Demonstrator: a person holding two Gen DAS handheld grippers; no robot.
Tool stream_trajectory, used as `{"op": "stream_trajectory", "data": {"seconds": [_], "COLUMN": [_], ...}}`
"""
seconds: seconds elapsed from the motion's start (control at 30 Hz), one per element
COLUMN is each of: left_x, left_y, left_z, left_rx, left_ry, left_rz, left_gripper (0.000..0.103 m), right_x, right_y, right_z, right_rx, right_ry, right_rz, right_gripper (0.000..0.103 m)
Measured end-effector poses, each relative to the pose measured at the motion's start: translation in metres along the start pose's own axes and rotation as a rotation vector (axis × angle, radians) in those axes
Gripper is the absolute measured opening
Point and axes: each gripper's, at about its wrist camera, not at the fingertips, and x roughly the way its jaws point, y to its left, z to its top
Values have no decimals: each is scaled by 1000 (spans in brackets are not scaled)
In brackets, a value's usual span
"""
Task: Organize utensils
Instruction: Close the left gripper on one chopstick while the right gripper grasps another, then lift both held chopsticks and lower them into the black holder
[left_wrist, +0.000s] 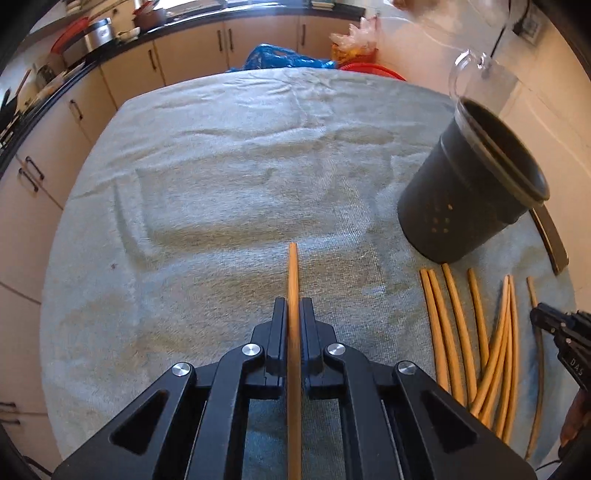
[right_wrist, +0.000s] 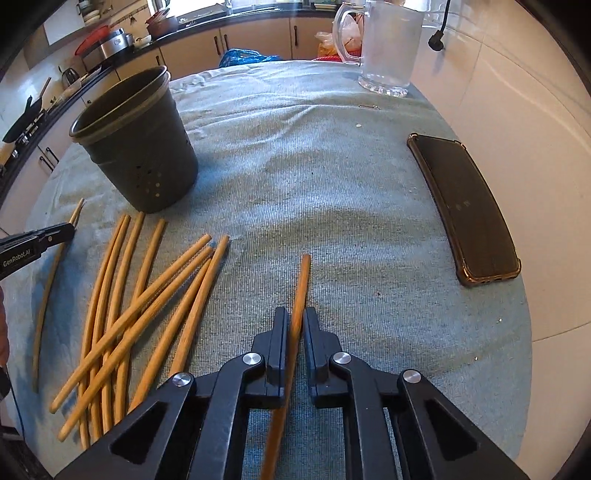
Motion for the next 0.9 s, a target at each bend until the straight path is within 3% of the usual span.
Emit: {"op": "stream_trajectory", "data": {"seconds": [0.17, 0.43, 0.9], "left_x": [-48, -138, -224], "left_y": [-5, -17, -48], "left_z": [-12, -52, -108], "left_rx": [-1, 24, 87], "left_ry": [-92, -263, -455], "left_rz": [-31, -69, -84], "left_gripper": [6, 6, 6], "right_x": [-11, -71, -155], "right_y": [-8, -5, 8], "right_z": [-4, -29, -76], "right_rx": [33, 22, -1], "right_ry": [-29, -169, -335], "right_rz": [68, 133, 199], "right_gripper": [7, 7, 7]}}
